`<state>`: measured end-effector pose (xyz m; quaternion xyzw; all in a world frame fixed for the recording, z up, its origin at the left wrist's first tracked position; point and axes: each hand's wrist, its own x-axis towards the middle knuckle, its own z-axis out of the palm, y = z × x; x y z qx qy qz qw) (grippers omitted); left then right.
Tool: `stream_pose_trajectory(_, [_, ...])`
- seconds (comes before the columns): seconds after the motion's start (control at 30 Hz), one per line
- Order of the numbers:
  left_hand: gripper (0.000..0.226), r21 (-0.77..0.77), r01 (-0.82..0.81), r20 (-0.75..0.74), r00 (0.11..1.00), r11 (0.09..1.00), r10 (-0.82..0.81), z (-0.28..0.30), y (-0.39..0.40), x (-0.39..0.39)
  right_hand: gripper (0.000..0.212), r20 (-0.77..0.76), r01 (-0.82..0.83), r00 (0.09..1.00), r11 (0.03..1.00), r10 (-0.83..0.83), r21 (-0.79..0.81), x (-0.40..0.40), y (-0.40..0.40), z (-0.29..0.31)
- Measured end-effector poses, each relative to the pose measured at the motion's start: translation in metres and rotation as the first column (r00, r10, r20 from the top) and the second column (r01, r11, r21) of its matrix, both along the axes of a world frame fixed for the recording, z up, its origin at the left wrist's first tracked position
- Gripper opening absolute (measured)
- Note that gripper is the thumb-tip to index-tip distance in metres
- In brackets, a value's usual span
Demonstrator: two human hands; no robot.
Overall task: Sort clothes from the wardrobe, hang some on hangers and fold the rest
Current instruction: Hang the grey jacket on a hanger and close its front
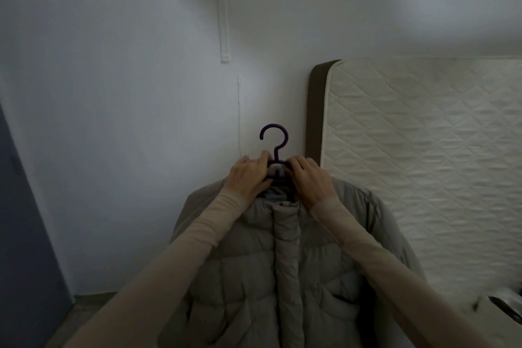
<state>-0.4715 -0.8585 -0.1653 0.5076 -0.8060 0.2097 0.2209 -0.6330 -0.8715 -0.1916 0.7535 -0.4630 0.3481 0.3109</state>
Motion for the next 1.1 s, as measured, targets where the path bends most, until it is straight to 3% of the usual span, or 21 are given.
stream_pose_trajectory(0.07, [0.039, -0.026, 0.044, -0.06, 0.997, 0.999, -0.045, -0.004, -0.002, 0.008, 0.012, -0.004, 0.002, 1.0, 0.997, -0.002, -0.084, -0.001, 0.002, -0.003])
stream_pose_trajectory(0.17, [0.035, -0.042, 0.135, -0.18, 0.974, 0.99, -0.141, -0.013, -0.005, 0.016, 0.038, 0.034, -0.046, 0.998, 0.98, 0.053, -0.194, -0.003, 0.003, -0.005])
stream_pose_trajectory(0.3, [0.039, -0.125, 0.163, -0.264, 0.945, 0.979, -0.191, -0.023, 0.0, 0.018, 0.024, 0.024, -0.058, 0.997, 0.944, 0.07, -0.323, -0.002, 0.009, -0.002])
stream_pose_trajectory(0.53, [0.045, -0.094, 0.048, -0.281, 0.957, 0.994, -0.072, -0.018, 0.031, 0.005, 0.028, 0.003, -0.096, 0.994, 0.907, 0.106, -0.411, -0.011, 0.026, 0.007])
stream_pose_trajectory(0.67, [0.061, -0.072, 0.032, -0.238, 0.97, 0.997, -0.048, -0.017, 0.054, 0.001, 0.03, -0.007, -0.181, 0.981, 0.892, 0.195, -0.414, -0.02, 0.042, 0.007])
stream_pose_trajectory(0.8, [0.059, -0.123, 0.018, -0.273, 0.961, 0.992, -0.051, -0.011, 0.091, 0.001, 0.03, -0.014, -0.271, 0.955, 0.853, 0.297, -0.446, -0.022, 0.061, 0.015])
stream_pose_trajectory(0.97, [0.055, -0.179, -0.094, -0.303, 0.952, 0.979, 0.036, -0.001, 0.142, 0.012, 0.038, 0.195, -0.17, 0.94, 0.881, 0.279, -0.441, -0.005, 0.085, 0.031])
stream_pose_trajectory(1.1, [0.059, -0.153, -0.194, -0.329, 0.935, 0.969, 0.136, 0.0, 0.182, 0.03, 0.04, 0.189, -0.19, 0.938, 0.888, 0.29, -0.418, 0.021, 0.104, 0.033])
